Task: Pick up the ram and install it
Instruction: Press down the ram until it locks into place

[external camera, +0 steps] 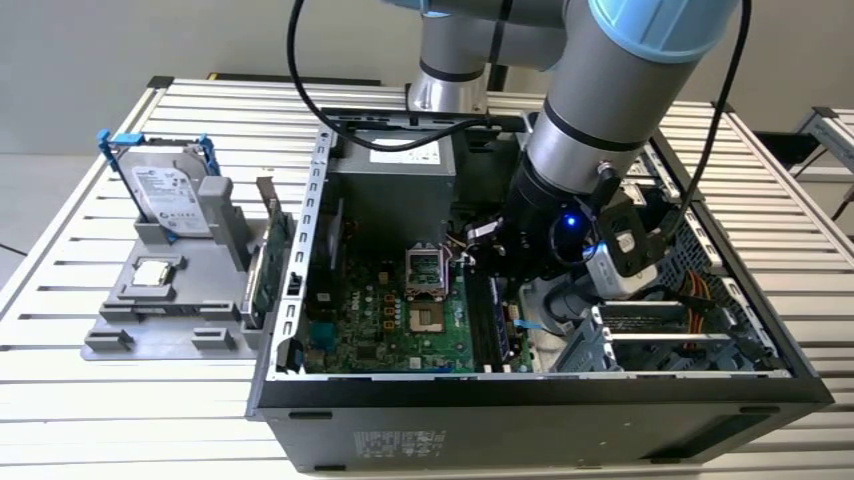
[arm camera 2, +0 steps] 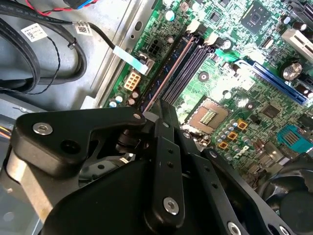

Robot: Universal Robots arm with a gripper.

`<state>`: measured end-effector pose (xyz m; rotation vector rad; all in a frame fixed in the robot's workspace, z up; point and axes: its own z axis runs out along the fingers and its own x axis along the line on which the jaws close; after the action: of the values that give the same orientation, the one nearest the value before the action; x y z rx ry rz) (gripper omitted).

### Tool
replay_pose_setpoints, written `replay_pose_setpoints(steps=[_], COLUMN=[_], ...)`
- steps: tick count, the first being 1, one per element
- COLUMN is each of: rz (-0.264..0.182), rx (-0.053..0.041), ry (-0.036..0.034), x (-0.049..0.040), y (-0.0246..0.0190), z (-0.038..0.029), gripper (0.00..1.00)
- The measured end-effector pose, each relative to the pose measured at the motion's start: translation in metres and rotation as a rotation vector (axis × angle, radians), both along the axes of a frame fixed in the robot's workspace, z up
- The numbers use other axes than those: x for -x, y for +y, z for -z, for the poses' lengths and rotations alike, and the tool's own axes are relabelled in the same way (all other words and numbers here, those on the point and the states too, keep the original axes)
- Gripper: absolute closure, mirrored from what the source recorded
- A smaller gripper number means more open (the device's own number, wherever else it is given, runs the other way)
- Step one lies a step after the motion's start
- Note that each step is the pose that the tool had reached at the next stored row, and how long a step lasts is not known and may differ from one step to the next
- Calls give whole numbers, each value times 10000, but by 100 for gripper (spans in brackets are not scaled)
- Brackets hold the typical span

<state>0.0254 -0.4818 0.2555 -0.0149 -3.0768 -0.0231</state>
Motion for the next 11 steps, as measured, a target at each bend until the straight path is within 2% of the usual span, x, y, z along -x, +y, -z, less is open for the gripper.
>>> replay_pose_setpoints(steps=[11], rz=[-1973], rx=[-1], ry=[0], x=[0], y=[2], z=[1], gripper=[100])
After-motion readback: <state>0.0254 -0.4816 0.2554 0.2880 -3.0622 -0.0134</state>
